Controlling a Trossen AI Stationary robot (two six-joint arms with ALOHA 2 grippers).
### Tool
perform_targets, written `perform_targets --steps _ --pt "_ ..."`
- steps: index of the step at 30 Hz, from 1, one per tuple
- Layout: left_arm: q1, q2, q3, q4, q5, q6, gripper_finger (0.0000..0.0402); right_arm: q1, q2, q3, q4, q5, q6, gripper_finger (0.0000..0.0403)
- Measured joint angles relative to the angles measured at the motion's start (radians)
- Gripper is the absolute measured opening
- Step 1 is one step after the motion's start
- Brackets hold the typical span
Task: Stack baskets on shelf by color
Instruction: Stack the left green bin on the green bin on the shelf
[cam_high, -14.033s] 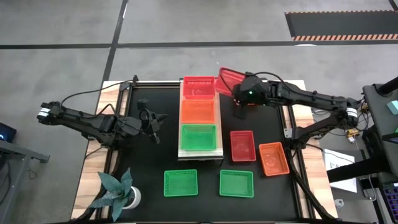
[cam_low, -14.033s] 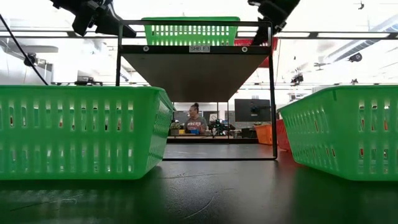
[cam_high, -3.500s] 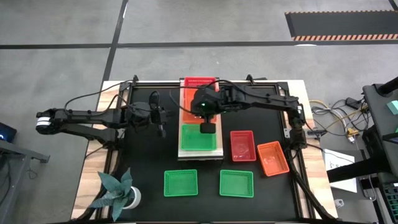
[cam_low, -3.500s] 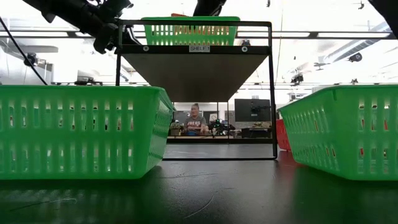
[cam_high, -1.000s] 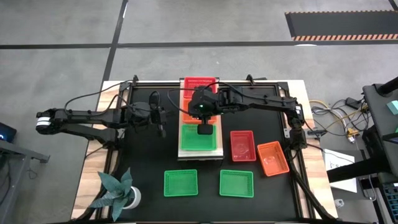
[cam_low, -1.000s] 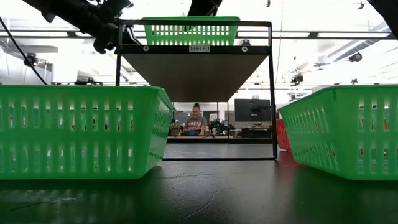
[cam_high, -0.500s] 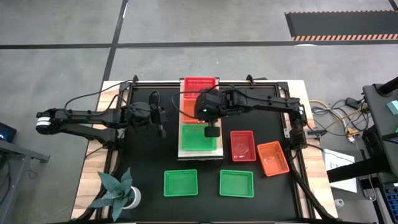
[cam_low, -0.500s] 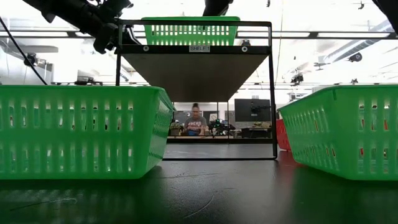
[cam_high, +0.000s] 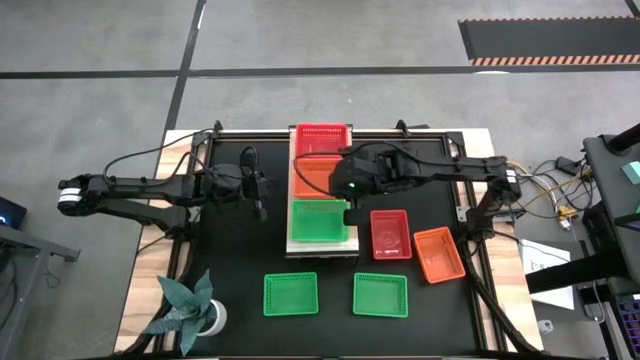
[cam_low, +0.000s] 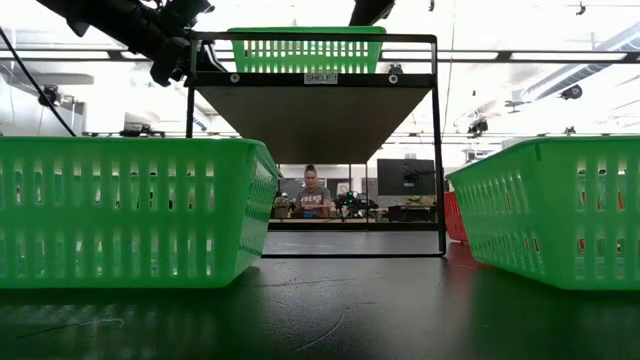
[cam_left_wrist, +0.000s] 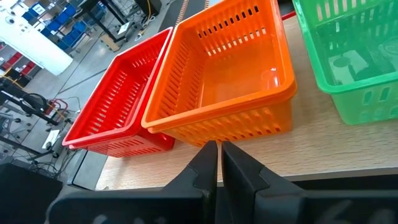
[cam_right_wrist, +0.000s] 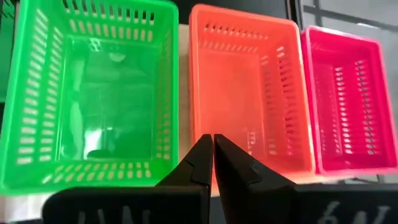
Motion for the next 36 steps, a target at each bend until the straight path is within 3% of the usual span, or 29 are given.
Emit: perform_targets --steps 4,10,14,17,23,36 --pt "0.0 0.0 0.0 0.001 0.0 -0.002 0.0006 0.027 -0.094 -0.141 0.096 0.044 0.006 0.0008" --pt "0.0 0.0 0.0 0.005 0.0 -0.006 0.0006 0.069 -0.262 -0.415 0.37 0.053 -0.03 0.0008" --pt "-0.001 0.0 0.001 0.003 0.0 -0.036 0.0006 0.094 -0.376 -0.606 0.532 0.113 -0.07 0.0008" --pt "-0.002 0.0 0.012 0.001 0.0 -0.087 0.0006 0.107 -0.459 -0.765 0.737 0.123 -0.131 0.0008" --pt "-0.01 0.0 0.008 0.001 0.0 -0.311 0.0006 0.074 -0.591 -1.065 1.18 -0.02 -0.267 0.0009" --pt "-0.166 0.0 0.043 -0.007 -0.001 -0.479 0.0006 -0.093 -0.797 -1.398 1.609 -0.193 -0.321 0.0009"
